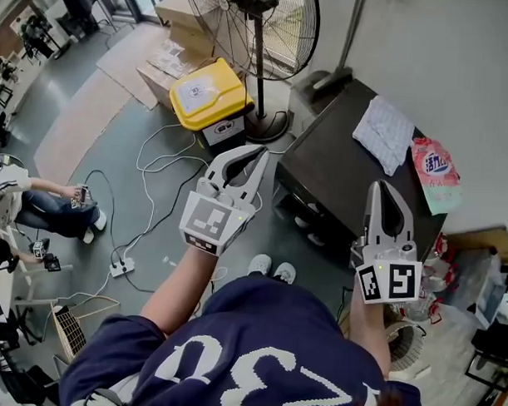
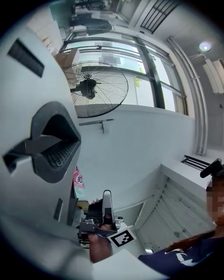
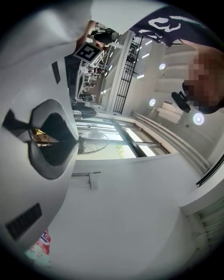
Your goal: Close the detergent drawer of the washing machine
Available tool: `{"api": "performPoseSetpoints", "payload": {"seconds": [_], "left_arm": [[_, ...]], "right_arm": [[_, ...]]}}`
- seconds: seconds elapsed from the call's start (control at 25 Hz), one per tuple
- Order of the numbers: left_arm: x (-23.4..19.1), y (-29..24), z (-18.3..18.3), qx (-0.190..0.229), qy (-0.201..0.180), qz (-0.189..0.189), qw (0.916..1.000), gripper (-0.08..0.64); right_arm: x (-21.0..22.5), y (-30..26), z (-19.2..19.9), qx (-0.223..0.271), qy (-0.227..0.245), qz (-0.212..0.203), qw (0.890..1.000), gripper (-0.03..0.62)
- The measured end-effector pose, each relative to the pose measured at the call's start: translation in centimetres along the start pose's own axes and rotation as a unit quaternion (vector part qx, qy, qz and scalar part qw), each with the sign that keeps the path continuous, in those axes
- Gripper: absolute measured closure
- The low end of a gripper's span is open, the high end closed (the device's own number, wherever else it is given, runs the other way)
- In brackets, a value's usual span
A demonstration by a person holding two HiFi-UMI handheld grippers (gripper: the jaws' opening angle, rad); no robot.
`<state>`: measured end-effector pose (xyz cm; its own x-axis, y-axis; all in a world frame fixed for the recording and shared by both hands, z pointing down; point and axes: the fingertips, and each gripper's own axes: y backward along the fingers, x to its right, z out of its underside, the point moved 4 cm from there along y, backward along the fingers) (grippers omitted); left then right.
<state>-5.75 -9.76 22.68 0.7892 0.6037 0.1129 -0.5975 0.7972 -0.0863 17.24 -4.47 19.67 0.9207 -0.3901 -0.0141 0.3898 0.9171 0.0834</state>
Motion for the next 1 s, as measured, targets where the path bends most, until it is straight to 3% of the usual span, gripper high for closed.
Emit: {"api": "performPoseSetpoints", "payload": {"seconds": [1.0], "left_arm": [[0.15,-0.42,0.45,-0.003,0.001,-0.006,1.0,0.54]], "right_arm": [[0.1,0.33,-0.02,0.009,0.012,0.012,1.0,0.578]]}}
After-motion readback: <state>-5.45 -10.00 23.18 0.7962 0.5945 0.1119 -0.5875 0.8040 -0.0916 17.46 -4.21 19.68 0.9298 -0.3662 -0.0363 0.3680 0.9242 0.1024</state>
